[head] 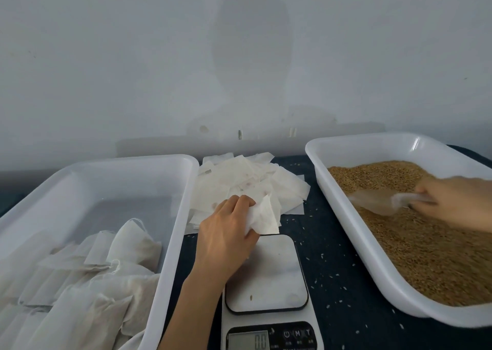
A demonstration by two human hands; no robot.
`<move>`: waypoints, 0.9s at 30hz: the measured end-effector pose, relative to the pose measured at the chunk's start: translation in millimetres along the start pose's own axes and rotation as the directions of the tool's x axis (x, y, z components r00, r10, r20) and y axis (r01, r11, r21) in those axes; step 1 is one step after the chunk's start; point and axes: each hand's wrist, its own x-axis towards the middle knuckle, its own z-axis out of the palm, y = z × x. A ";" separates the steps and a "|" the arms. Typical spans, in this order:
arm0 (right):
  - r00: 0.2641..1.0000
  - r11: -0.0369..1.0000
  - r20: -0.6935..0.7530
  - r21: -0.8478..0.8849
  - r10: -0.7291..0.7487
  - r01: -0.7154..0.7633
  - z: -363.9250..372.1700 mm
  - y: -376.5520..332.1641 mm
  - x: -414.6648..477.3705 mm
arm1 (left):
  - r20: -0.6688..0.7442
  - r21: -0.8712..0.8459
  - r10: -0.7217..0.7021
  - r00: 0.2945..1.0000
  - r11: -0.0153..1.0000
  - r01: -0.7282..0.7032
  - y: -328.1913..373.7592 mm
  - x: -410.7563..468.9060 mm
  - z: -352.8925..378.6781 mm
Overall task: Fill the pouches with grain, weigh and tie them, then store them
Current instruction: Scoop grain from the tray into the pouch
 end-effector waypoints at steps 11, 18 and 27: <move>0.986 0.884 0.164 0.466 -0.039 -0.043 29.7 -62.3 43.6 | 0.037 -0.013 -0.022 0.999 1.000 0.022 -0.2 0.5 -2.8; 0.947 0.637 0.320 0.722 0.042 -0.272 28.4 -52.9 39.9 | 0.052 -0.011 -0.035 0.998 0.999 0.036 1.7 1.3 -4.2; 0.947 0.516 0.321 0.810 0.006 -0.277 34.7 -16.5 -2.4 | 0.052 -0.034 -0.033 0.998 0.999 0.035 2.0 0.6 -2.9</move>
